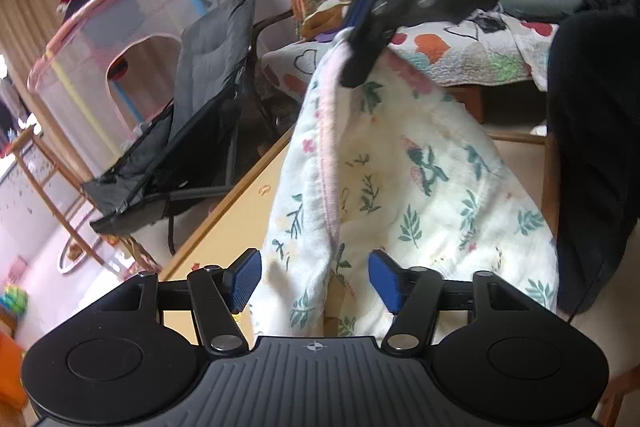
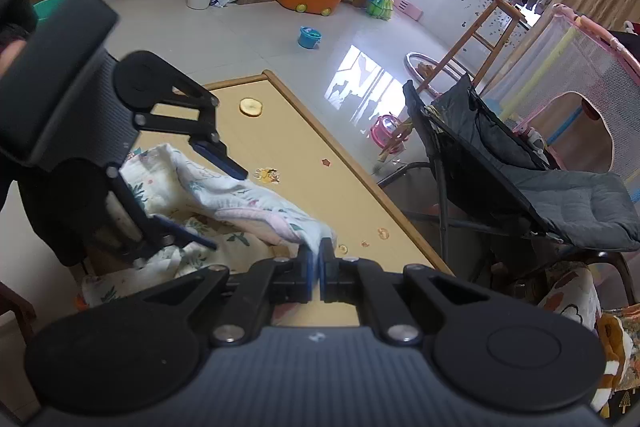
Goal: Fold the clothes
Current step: 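Raise the floral cloth with both grippers so it hangs between them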
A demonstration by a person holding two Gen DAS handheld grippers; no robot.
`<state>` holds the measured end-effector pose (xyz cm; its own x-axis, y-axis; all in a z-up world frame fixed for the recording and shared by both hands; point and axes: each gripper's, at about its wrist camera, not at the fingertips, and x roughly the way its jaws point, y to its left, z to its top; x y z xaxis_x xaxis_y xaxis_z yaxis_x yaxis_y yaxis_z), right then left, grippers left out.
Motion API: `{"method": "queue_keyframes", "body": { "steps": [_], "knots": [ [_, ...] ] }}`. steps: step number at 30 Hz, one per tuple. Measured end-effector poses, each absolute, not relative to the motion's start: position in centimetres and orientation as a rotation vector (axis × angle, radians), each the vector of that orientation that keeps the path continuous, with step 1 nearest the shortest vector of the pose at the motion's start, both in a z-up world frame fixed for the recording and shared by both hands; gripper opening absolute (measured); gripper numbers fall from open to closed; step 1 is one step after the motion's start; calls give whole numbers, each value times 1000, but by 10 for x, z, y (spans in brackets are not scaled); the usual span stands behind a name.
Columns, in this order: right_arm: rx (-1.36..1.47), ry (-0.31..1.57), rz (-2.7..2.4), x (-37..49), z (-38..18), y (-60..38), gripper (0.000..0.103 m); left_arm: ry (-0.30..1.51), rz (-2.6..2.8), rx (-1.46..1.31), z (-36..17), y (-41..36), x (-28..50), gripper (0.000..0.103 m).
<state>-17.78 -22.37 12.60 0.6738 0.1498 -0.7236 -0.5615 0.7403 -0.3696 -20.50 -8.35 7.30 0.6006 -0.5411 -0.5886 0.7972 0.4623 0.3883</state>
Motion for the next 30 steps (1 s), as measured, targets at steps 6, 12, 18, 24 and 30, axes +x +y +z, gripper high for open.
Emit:
{"method": "queue_keyframes", "body": {
  "steps": [6,12,18,24,30],
  "knots": [
    [-608,739,441,-177,125,-225,3,464,-792,685,75,-86,-196,14],
    [-591,761,455,-174,120,-226,3,514,-807,607,84,-73,-192,10],
    [-561,796,475,-171,112,-232,3,534,-848,577,95,-57,-198,10],
    [-550,815,489,-175,113,-235,3,510,-860,597,109,-51,-205,10],
    [-543,786,504,-184,134,-237,3,484,-864,582,138,-50,-207,10]
  ]
}}
